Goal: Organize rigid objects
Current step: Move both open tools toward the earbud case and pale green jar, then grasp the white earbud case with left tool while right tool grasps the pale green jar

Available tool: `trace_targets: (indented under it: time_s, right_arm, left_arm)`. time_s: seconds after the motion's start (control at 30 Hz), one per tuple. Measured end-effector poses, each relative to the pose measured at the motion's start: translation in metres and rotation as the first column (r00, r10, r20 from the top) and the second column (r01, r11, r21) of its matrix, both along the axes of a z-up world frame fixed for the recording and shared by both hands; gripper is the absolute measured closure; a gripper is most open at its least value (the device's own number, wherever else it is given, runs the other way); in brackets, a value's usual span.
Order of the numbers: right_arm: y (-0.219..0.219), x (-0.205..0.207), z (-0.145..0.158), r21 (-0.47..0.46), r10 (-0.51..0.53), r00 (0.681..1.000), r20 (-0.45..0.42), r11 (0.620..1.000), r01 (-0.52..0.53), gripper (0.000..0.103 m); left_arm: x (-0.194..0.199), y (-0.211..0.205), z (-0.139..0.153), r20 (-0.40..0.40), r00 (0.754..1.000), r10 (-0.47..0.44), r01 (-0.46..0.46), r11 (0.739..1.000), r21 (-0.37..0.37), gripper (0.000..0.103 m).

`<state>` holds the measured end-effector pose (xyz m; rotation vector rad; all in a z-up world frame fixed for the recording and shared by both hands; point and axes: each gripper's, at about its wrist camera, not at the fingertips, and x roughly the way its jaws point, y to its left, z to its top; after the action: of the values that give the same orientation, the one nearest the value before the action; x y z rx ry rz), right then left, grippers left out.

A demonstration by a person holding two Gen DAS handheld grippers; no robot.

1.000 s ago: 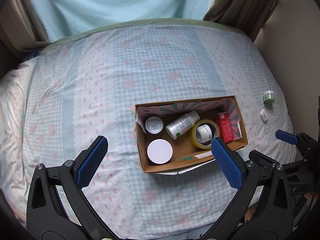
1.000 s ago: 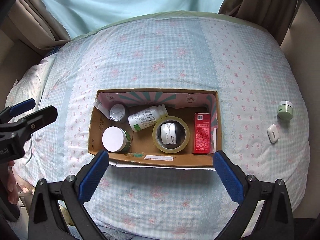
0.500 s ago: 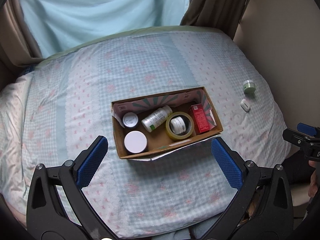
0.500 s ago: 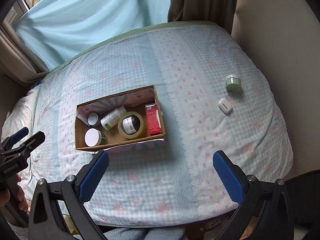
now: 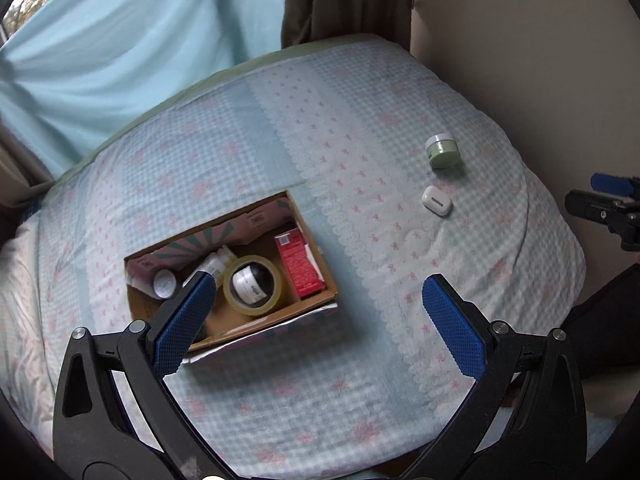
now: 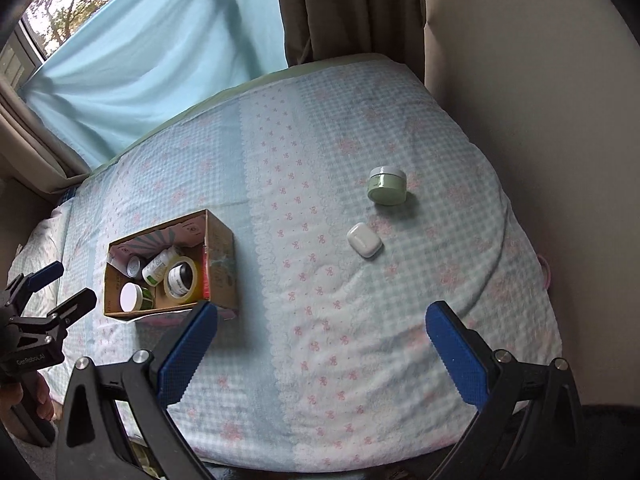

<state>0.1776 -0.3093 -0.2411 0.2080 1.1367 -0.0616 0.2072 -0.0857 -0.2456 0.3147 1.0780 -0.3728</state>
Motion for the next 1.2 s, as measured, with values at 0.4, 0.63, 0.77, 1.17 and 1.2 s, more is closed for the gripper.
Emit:
trace_targets:
  time_s: [0.4,0.63,0.77,1.17,1.2]
  right_arm:
    - [-0.102,0.086,-0.021,-0.075,0.315,0.949,0.03,0.947,-0.312,0.0]
    - [-0.127,0.139,-0.064,-0.115,0.433,0.901,0.032,0.897,-0.426,0.0]
    - [-0.13,0.16,-0.102,-0.149,0.529,0.848,0.015,0.84,-0.521,0.0]
    - [-0.11,0.201,-0.218,-0.131,0.768,0.631,-0.105,0.619,-0.775,0.004]
    - [-0.108,0.204,-0.226,-0.114,0.776,0.621,-0.109,0.611,-0.783,0.005]
  left_arm:
    - [0.026,-0.159,-0.067,-0.06,0.969,-0.24,0.241,0.97,0.019,0.0]
    - [0.055,-0.21,-0.126,-0.099,0.909,-0.405,0.411,0.91,0.051,0.0]
    - [0.071,-0.229,-0.173,-0.136,0.878,-0.46,0.468,0.883,0.029,0.0]
    - [0.106,-0.252,-0.278,-0.23,0.868,-0.441,0.45,0.893,-0.012,0.007]
    - [0.106,-0.252,-0.282,-0.231,0.865,-0.446,0.455,0.89,-0.014,0.009]
